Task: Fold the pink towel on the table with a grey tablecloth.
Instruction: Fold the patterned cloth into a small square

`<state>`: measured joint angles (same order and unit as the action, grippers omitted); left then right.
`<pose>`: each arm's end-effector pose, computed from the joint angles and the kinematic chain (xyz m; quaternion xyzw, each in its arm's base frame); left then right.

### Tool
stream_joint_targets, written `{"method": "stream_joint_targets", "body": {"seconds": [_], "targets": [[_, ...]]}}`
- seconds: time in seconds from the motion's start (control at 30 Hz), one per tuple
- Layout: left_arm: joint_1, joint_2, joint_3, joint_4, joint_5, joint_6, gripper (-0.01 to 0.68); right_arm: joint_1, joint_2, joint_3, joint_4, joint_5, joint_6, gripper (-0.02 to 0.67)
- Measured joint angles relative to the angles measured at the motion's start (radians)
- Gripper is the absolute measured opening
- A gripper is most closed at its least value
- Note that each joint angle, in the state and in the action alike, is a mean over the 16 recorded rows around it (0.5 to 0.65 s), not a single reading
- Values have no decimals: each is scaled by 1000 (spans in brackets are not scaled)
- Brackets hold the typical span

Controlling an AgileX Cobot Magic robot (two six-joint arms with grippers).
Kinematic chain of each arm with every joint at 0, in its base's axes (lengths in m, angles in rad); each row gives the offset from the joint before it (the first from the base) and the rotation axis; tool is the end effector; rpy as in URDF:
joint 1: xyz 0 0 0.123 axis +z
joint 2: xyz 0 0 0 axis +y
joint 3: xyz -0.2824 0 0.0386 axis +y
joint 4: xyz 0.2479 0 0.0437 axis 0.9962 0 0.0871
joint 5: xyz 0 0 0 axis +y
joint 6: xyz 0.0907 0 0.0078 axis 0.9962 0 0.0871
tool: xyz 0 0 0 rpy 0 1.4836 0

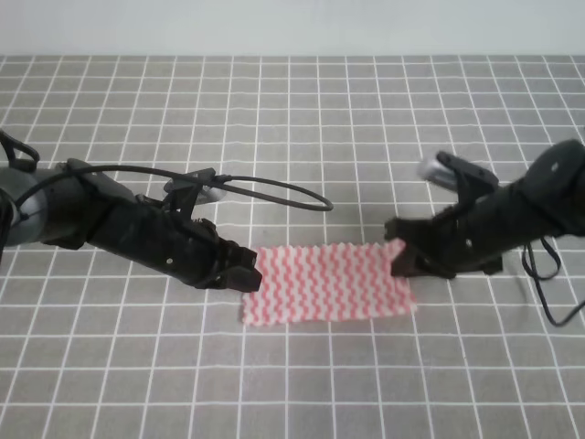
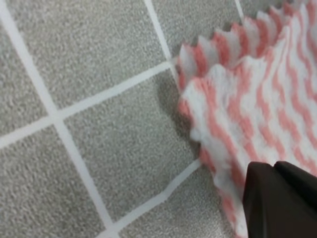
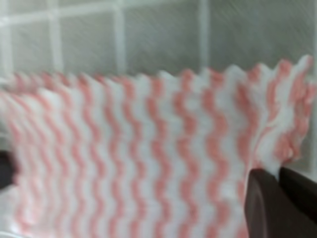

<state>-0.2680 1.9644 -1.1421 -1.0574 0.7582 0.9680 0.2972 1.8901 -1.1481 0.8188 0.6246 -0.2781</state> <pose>0.3452 -0.1514 0.1500 0.2126 0.9075 -0.3274 0.1551 0.3461 0.1467 0.1699 0.0164 0.9514 0.2784 0.1305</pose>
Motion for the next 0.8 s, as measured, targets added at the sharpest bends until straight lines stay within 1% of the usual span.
{"method": "stream_joint_targets", "body": {"seconds": [0.33,0.8], "targets": [[0,-2,0,-1,0,0,-3,28,1,-68,55,48,-33,-14],[0,-1,0,-1,0,3,-3,156,35,-130,125,3,-66,-15]]}}
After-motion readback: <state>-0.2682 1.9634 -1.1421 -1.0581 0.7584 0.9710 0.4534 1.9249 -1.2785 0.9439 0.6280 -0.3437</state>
